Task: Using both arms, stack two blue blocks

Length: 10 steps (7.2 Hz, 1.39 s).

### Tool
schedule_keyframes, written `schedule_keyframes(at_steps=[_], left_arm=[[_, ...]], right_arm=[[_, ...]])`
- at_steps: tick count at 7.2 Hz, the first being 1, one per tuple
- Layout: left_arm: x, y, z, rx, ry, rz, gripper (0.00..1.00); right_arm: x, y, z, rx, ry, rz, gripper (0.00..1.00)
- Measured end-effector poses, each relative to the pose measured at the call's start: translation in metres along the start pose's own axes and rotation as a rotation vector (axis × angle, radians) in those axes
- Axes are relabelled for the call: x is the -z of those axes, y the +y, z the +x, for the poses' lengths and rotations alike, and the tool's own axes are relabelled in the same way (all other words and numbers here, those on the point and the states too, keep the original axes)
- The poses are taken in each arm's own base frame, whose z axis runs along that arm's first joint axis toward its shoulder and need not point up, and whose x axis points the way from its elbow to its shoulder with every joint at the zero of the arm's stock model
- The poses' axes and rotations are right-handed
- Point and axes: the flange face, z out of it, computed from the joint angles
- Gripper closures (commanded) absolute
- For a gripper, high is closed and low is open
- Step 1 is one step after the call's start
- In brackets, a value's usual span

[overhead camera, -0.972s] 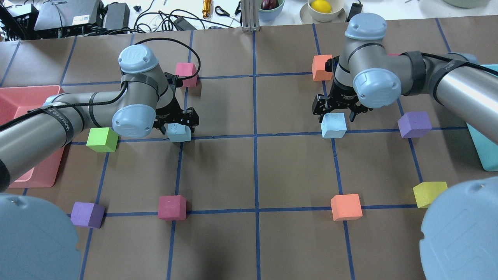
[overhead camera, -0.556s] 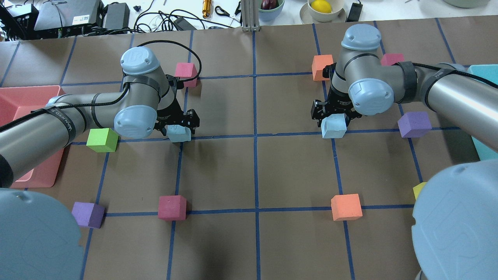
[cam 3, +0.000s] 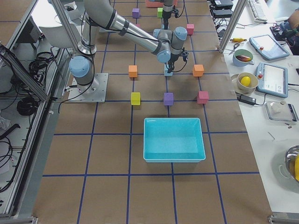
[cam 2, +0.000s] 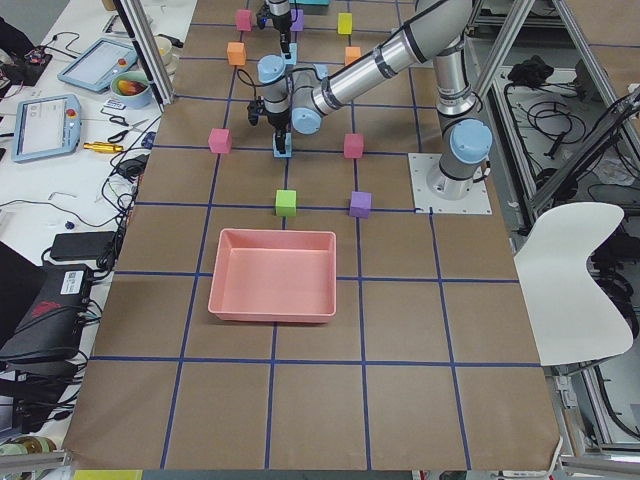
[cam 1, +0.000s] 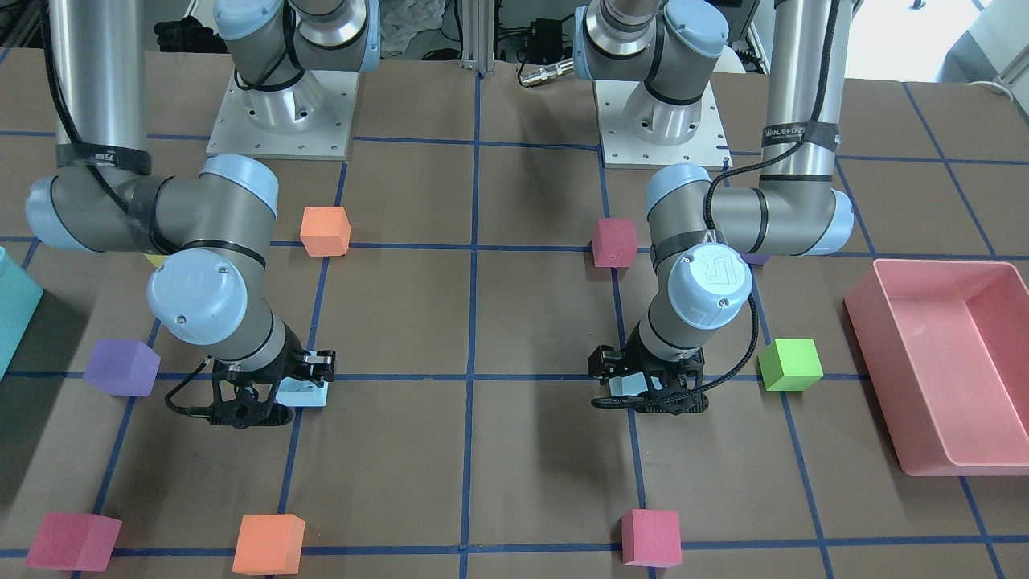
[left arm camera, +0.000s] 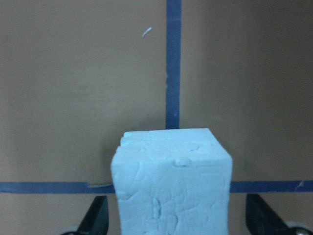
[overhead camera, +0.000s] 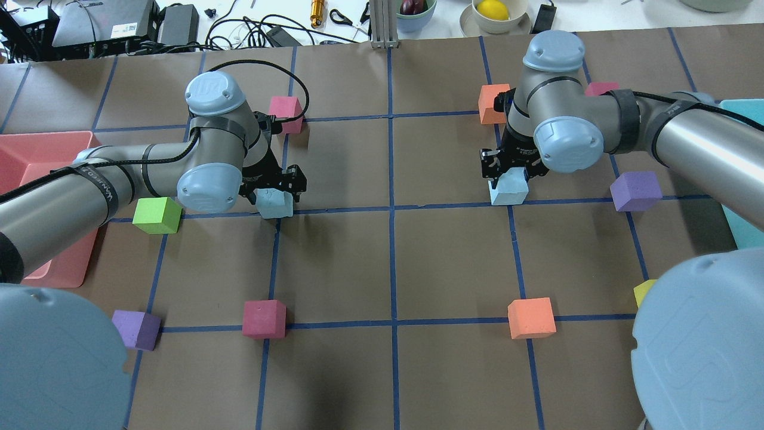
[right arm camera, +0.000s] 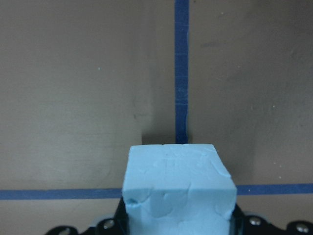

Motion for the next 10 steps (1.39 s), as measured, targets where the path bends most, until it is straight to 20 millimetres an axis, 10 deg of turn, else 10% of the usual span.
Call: schedule_keyframes(at_steps=[2, 4, 9, 10], left_arm=[[0.003, 0.0, 0.001, 0.01, 0.0, 0.008, 0.67], [0.004, 0.001, 0.001, 0.013, -0.001, 0.009, 1.0], [0.018, -0.003, 0.002, 0.005, -0.001, 0.032, 1.0], [0.026, -0.008, 0.003, 0.003, -0.001, 0.041, 1.0]], right_arm=[[0.025, 0.003, -0.052, -0.065, -0.045, 0.017, 1.0], [0.027, 0.023, -0.121, -0.09, -0.053, 0.03, 1.0], [-0.022, 0.041, -0.204, -0.057, -0.073, 0.053, 1.0], [-0.026, 0.041, -0.206, -0.063, -0.077, 0.045, 0.7]])
